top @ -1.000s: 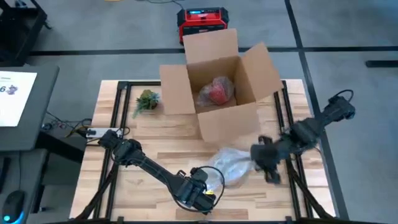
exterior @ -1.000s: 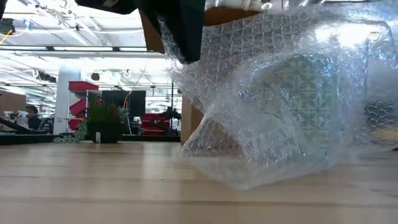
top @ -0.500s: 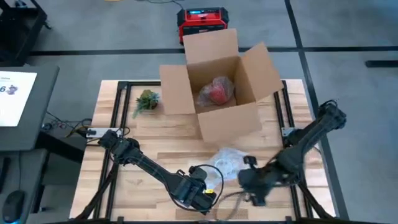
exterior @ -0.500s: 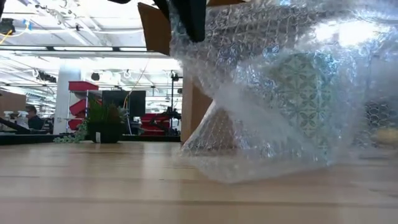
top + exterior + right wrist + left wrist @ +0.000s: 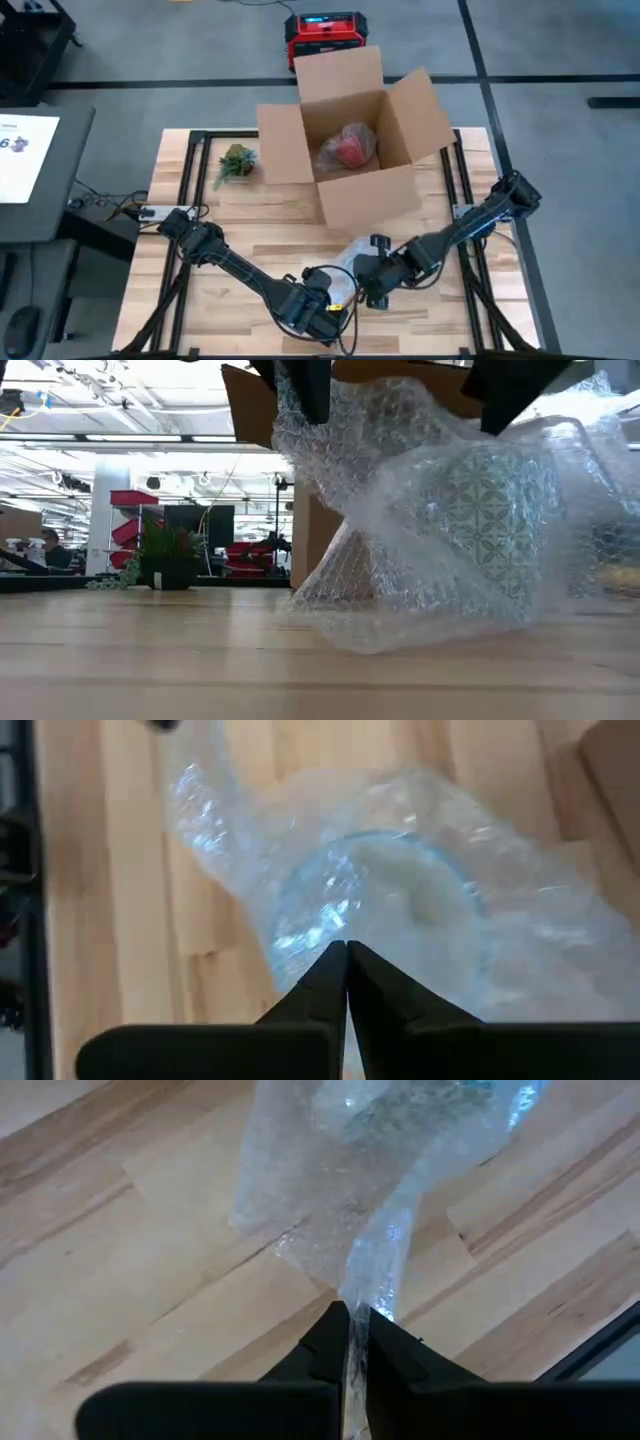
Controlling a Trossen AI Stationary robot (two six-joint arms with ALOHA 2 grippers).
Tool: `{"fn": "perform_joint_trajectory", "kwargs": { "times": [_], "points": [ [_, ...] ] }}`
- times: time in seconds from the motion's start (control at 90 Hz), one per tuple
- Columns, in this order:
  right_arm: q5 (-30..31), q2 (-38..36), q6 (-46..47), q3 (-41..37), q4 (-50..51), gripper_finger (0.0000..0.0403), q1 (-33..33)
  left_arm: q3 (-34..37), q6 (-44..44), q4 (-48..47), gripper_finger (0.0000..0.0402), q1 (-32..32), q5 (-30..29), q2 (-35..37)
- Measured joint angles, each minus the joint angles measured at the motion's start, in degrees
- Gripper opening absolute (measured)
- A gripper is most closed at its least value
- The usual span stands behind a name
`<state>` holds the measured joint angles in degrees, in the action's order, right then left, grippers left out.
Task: Wrap mug
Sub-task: Wrap the white mug with bubble wrap
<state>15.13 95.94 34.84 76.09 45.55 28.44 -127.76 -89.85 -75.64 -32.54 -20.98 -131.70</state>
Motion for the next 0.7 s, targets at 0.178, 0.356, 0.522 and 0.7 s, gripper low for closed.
{"fn": "perform_joint_trajectory", "kwargs": {
  "times": [0.178,0.356,0.522,0.7],
  "points": [
    [-3.59,-0.05,-0.23,-3.94,-6.31,0.0000,-3.30,0.02,-0.02,0.02,0.0000,-0.15,-0.02,0.25],
    [-6.21,-0.04,0.71,-8.53,-10.64,0.0000,-4.63,-0.09,0.60,0.90,0.0000,-0.85,-1.30,1.73],
    [-7.82,0.03,0.74,-11.54,-12.82,0.0000,-5.27,-2.00,3.21,1.41,0.0018,-1.82,-1.07,3.72],
    [-11.95,3.31,-0.68,-11.33,-13.87,0.0000,-5.18,-2.71,2.62,-0.83,0.0064,-2.97,-0.38,7.23]
  ]
}}
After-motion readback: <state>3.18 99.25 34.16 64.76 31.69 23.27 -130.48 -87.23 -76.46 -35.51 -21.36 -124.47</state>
